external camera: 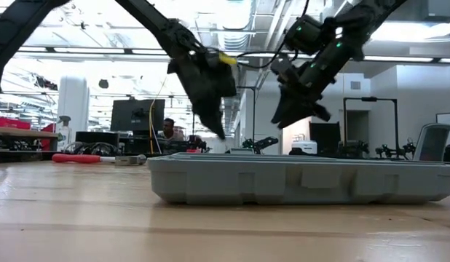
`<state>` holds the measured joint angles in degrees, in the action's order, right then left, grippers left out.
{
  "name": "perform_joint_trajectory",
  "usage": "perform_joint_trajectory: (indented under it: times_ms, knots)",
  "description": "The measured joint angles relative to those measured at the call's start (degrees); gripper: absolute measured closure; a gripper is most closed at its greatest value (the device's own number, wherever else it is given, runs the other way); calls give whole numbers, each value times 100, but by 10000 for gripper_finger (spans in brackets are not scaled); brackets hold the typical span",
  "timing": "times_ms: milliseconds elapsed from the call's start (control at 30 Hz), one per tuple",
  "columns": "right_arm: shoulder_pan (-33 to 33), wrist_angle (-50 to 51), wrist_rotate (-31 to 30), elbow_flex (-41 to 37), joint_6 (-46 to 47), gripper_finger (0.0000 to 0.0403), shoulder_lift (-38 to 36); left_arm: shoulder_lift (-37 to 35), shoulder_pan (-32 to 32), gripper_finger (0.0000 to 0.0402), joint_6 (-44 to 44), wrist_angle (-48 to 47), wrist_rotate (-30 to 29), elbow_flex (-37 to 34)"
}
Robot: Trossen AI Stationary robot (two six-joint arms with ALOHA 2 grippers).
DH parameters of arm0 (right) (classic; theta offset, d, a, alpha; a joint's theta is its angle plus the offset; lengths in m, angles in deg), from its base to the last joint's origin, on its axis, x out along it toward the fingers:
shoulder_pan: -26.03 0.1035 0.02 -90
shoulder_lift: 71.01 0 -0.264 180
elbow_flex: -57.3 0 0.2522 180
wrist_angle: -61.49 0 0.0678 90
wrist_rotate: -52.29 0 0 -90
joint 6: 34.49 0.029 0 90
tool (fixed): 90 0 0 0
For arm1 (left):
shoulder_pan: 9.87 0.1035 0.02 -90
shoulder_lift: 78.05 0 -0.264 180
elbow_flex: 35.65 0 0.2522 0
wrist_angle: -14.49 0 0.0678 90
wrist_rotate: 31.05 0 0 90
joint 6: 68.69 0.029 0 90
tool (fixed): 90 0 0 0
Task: Prefit tool cases
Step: Put the orange nut driver into the gray toolbox
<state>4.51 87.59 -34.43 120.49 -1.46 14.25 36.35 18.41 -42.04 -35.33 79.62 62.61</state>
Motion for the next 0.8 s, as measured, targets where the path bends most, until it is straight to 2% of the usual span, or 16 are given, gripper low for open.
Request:
perform_joint_trajectory:
  times_ms: [67,100,200,400,500,667,800]
  knots:
    - [0,-280,233,73,1,309,278,-245,118,295,-252,-13,685,-51]
    - [3,-373,350,162,-22,313,459,-391,163,299,-305,-42,817,-116]
    - [77,-312,530,590,-439,320,1035,-764,239,310,-326,-54,808,-505]
    - [120,225,565,1795,-1902,321,2018,-1595,380,318,-429,112,748,-1468]
    - [107,673,561,2271,-3001,320,2336,-2039,413,318,-639,449,719,-2076]
    - [114,1102,610,2531,-5104,300,2589,-2755,410,318,-1116,1224,559,-2948]
    - [71,994,659,2542,-5450,269,2578,-3059,403,318,-1445,1512,347,-3234]
